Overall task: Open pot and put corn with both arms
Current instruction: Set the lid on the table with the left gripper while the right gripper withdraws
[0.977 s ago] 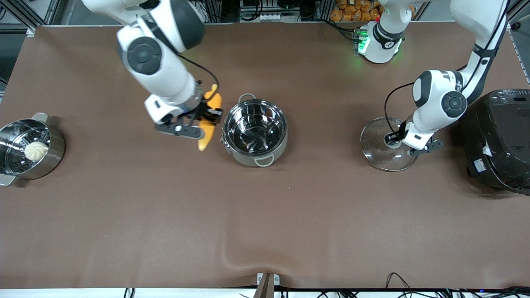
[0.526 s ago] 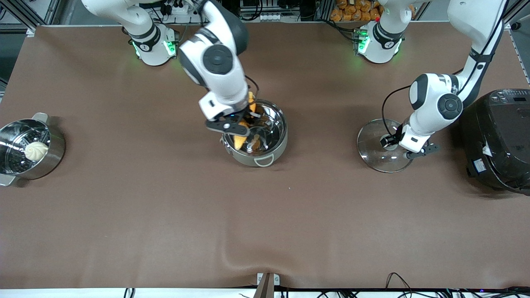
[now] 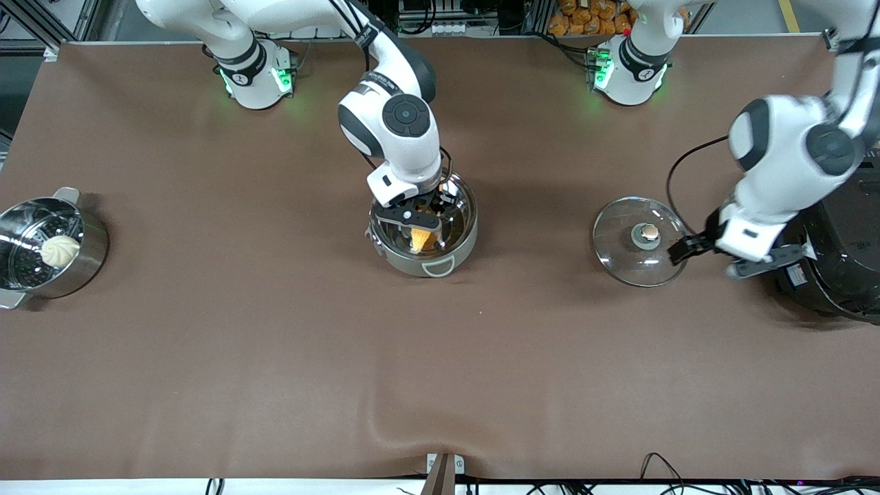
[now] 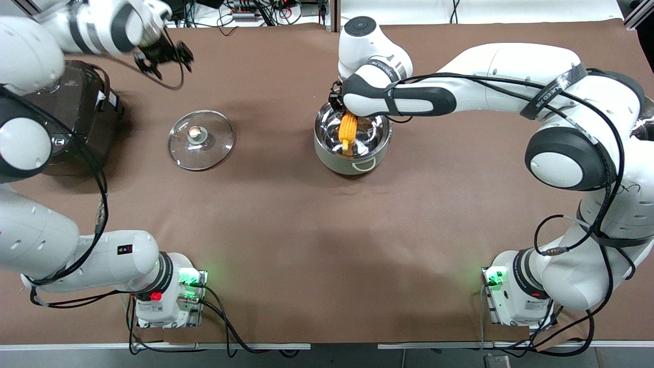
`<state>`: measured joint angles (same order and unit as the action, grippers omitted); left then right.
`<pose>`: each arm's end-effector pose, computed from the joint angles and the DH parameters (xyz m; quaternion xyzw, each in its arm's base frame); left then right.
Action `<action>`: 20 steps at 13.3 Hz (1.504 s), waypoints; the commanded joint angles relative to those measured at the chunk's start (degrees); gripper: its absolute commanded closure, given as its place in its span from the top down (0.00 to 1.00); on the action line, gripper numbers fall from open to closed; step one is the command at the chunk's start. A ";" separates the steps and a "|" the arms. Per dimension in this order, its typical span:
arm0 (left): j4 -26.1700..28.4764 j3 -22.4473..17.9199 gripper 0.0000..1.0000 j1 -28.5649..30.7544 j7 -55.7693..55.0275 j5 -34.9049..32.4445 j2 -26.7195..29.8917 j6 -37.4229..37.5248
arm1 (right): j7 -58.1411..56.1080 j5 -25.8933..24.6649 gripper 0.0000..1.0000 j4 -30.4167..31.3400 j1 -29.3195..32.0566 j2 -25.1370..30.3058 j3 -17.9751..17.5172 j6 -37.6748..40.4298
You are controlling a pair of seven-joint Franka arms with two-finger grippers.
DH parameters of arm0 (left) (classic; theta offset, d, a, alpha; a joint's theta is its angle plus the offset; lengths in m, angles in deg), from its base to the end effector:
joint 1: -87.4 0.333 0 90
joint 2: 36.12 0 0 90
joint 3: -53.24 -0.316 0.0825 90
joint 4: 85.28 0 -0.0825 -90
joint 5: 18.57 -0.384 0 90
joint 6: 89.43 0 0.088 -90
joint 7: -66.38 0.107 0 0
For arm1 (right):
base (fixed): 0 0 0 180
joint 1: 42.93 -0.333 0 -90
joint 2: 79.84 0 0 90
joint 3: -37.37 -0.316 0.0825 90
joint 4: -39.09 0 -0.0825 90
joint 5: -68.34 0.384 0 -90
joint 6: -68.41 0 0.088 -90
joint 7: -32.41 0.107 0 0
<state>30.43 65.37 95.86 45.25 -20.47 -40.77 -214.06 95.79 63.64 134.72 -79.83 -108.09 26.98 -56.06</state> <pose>0.5755 -0.0338 0.4192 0.9889 0.1435 0.0385 0.0028 0.4709 0.4854 0.3252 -0.9917 0.1281 0.0016 0.0128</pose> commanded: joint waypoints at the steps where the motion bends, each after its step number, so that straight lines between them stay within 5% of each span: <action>1: -12.49 0.18 1.00 0.24 1.36 -0.92 -0.28 15.16 | 1.84 -1.72 0.46 -0.62 -1.07 -0.93 0.37 -1.12; 4: -22.08 0.18 1.00 0.41 4.42 -0.22 -0.19 25.46 | 1.92 -2.50 1.00 -0.53 -1.07 -1.02 0.46 -1.12; 9: -29.58 1.40 1.00 -0.20 6.19 -0.04 -0.19 34.10 | 2.45 -2.25 1.00 -0.71 -0.55 0.73 0.37 -0.34; 14: -29.23 -0.42 1.00 -3.96 6.28 1.54 2.70 35.86 | -0.34 -1.10 1.00 -0.62 7.87 13.63 0.02 11.23; 18: -28.97 -4.29 1.00 -7.13 7.07 1.55 2.89 36.30 | -25.34 8.28 1.00 -0.97 22.96 24.80 0.20 24.16; 20: -28.88 -6.32 1.00 -8.55 7.25 1.63 2.80 36.30 | -38.18 8.30 1.00 -1.06 31.06 28.50 0.46 29.35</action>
<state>1.59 61.18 88.78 50.82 -19.80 -38.53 -178.74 66.70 70.33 131.67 -55.17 -83.04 28.36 -29.13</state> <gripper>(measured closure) 0.000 0.000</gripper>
